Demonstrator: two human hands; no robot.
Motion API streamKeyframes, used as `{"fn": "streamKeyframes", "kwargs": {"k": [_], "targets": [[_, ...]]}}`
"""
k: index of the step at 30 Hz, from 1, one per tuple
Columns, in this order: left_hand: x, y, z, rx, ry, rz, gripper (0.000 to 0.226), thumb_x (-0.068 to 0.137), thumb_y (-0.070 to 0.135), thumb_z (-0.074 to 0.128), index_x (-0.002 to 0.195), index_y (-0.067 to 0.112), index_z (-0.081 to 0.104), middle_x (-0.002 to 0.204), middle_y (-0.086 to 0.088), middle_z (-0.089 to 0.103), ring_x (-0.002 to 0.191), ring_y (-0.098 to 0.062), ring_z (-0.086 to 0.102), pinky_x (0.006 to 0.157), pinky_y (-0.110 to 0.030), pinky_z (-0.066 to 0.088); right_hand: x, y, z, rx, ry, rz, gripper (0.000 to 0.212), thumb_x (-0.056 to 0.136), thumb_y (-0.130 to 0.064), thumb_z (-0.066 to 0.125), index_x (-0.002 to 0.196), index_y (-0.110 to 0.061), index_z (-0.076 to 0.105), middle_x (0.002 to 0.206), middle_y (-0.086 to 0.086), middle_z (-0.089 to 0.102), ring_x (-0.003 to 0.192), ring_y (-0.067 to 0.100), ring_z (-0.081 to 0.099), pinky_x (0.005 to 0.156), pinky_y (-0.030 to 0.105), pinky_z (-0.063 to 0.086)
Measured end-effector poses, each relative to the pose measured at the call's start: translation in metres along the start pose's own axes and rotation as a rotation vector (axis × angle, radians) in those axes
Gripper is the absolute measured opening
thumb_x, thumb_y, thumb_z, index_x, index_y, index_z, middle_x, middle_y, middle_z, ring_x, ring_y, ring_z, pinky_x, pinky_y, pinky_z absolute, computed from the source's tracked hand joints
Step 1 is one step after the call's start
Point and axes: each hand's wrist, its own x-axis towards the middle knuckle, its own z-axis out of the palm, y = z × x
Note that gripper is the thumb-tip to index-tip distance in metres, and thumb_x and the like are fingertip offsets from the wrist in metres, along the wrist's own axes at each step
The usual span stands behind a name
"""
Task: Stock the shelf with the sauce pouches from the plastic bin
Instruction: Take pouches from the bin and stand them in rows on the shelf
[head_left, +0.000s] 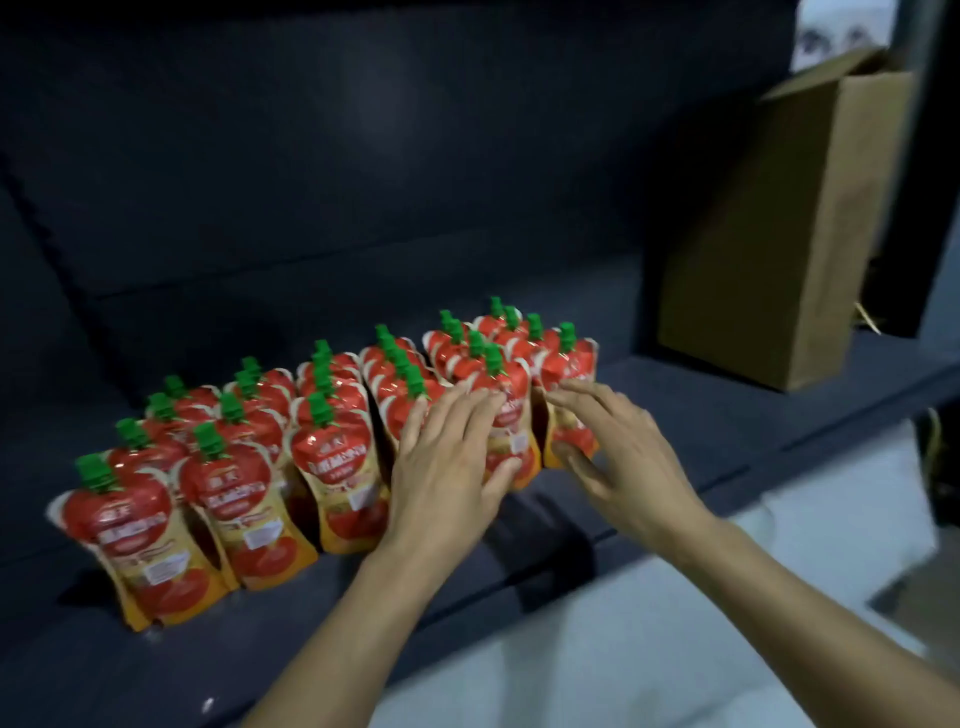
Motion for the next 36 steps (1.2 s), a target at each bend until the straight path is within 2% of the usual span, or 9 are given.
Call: {"fn": "streamKeyframes", "kwargs": {"k": [4,7,10,18,24,27,30,32,36], "targets": [[-0.047,0.056,0.03,-0.242,-0.044,0.008,0.056,0.087,0.05,0.049,0.133,0.019,0.055,0.127,0.003,0.063,0.12,-0.018,0.055,0.106,-0.043,0.043,-0.101,0.009,-0.007,0.035,0.06,0.275,0.041,0.092,-0.041,0.046,0.132,-0.031,0.046,0.126,-0.015,0.056,0.108,0.008,0.057,0.079,0.031,0.051],[-0.078,0.11,0.056,-0.388,-0.286,-0.02,0.054,0.092,0.052,0.049,0.139,0.025,0.046,0.127,0.011,0.06,0.118,-0.014,0.055,0.108,-0.034,0.037,-0.174,0.024,-0.019,0.055,0.017,0.538,0.042,0.094,-0.041,0.049,0.135,-0.042,0.036,0.122,-0.026,0.053,0.102,-0.003,0.055,0.084,0.03,0.05],[-0.101,0.163,0.084,-0.495,-0.513,0.011,0.053,0.094,0.049,0.052,0.142,0.032,0.037,0.13,0.015,0.056,0.117,-0.009,0.054,0.102,-0.028,0.037,-0.239,0.047,-0.04,0.028,-0.022,0.718,0.042,0.093,-0.042,0.05,0.133,-0.044,0.034,0.119,-0.024,0.053,0.098,-0.001,0.055,0.086,0.033,0.049],[-0.137,0.342,0.122,-0.653,-0.801,0.138,0.051,0.094,0.048,0.053,0.14,0.028,0.041,0.127,0.011,0.058,0.118,-0.013,0.055,0.097,-0.033,0.044,-0.403,0.11,-0.152,-0.053,-0.011,1.097,0.043,0.092,-0.033,0.056,0.134,-0.028,0.047,0.114,-0.008,0.06,0.098,0.012,0.06,0.083,0.032,0.048],[-0.191,0.527,0.141,-0.794,-1.067,0.168,0.048,0.089,0.045,0.061,0.132,0.028,0.05,0.116,0.008,0.063,0.108,-0.012,0.061,0.094,-0.03,0.048,-0.548,0.15,-0.256,-0.085,0.074,1.366,0.019,0.091,-0.032,0.058,0.109,-0.031,0.06,0.096,-0.011,0.066,0.087,0.01,0.064,0.079,0.034,0.051],[-0.216,0.601,0.154,-0.886,-1.18,0.163,0.04,0.086,0.039,0.065,0.124,0.03,0.056,0.104,0.01,0.063,0.098,-0.012,0.064,0.092,-0.032,0.05,-0.612,0.171,-0.293,-0.069,0.125,1.499,0.018,0.089,-0.021,0.062,0.107,-0.025,0.064,0.096,-0.008,0.067,0.085,0.011,0.064,0.082,0.032,0.052],[-0.233,0.653,0.178,-0.857,-1.284,0.24,0.043,0.086,0.037,0.065,0.126,0.029,0.054,0.106,0.009,0.062,0.099,-0.014,0.063,0.091,-0.032,0.051,-0.663,0.19,-0.315,-0.044,0.175,1.64,0.017,0.088,-0.016,0.064,0.104,-0.017,0.067,0.098,-0.006,0.068,0.09,0.013,0.064,0.084,0.028,0.049],[-0.24,0.679,0.198,-0.779,-1.347,0.402,0.045,0.088,0.039,0.061,0.131,0.029,0.051,0.115,0.007,0.061,0.107,-0.016,0.06,0.093,-0.033,0.049,-0.688,0.204,-0.323,-0.03,0.189,1.708,0.016,0.089,-0.014,0.063,0.104,-0.014,0.067,0.099,-0.004,0.068,0.092,0.014,0.063,0.082,0.024,0.046],[-0.244,0.723,0.254,-0.647,-1.424,0.568,0.046,0.09,0.038,0.06,0.133,0.026,0.049,0.124,0.003,0.059,0.113,-0.018,0.057,0.096,-0.034,0.048,-0.723,0.243,-0.322,0.013,0.2,1.807,0.011,0.089,-0.012,0.063,0.098,-0.016,0.066,0.094,-0.001,0.067,0.086,0.015,0.062,0.081,0.028,0.048]]}}
